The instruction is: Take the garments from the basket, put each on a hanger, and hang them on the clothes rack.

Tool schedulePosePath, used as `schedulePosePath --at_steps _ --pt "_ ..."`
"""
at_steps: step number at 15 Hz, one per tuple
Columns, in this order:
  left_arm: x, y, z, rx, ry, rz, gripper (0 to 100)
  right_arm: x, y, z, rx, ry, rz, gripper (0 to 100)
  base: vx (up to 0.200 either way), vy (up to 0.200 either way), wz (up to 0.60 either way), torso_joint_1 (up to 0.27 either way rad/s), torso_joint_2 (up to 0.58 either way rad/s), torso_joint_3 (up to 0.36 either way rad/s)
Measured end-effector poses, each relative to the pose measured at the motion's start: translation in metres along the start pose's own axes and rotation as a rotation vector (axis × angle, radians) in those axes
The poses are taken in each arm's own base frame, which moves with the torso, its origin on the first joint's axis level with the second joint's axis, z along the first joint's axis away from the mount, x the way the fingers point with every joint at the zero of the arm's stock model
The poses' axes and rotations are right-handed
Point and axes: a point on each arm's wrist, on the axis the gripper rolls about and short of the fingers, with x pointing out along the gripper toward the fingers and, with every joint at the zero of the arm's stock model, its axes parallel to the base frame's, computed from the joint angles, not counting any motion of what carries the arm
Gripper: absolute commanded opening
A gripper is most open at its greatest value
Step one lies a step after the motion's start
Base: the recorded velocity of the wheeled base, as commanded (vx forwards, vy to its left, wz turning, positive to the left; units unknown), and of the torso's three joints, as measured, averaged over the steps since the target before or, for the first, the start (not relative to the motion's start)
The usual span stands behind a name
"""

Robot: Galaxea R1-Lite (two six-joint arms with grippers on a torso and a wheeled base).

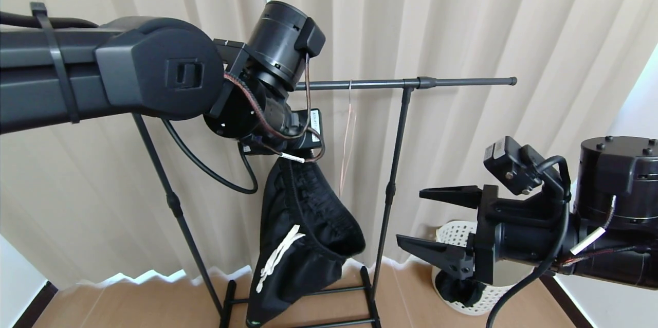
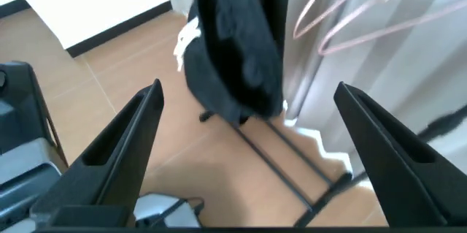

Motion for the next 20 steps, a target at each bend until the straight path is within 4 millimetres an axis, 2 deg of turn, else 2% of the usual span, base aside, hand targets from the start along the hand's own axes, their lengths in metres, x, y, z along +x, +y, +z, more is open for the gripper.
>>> schedulePosePath --at_steps 2,4,8,12,20 --pt "-0.006 0.003 -0.008 0.067 0.021 -0.001 0 0.008 -0.002 0.003 -0.037 -0.014 0.004 100 0.000 0.000 0.00 0.000 0.00 0.000" --pt "-0.015 0.002 -0.011 0.107 0.022 -0.018 0 0.018 -0.006 0.004 -0.149 -0.012 0.010 100 0.000 0.000 0.00 0.000 0.00 0.000" --pt "-0.031 -0.006 -0.016 0.200 0.012 -0.061 0 0.029 -0.008 -0.006 -0.201 0.007 0.130 100 0.000 0.000 0.00 0.000 0.00 0.000" --pt "-0.037 -0.012 -0.031 0.259 0.057 -0.124 0 0.038 -0.011 -0.016 -0.190 0.036 0.137 100 0.000 0.000 0.00 0.000 0.00 0.000" --pt "-0.047 -0.013 -0.035 0.285 0.062 -0.153 0 0.066 -0.021 -0.037 -0.159 0.109 0.127 100 0.000 0.000 0.00 0.000 0.00 0.000"
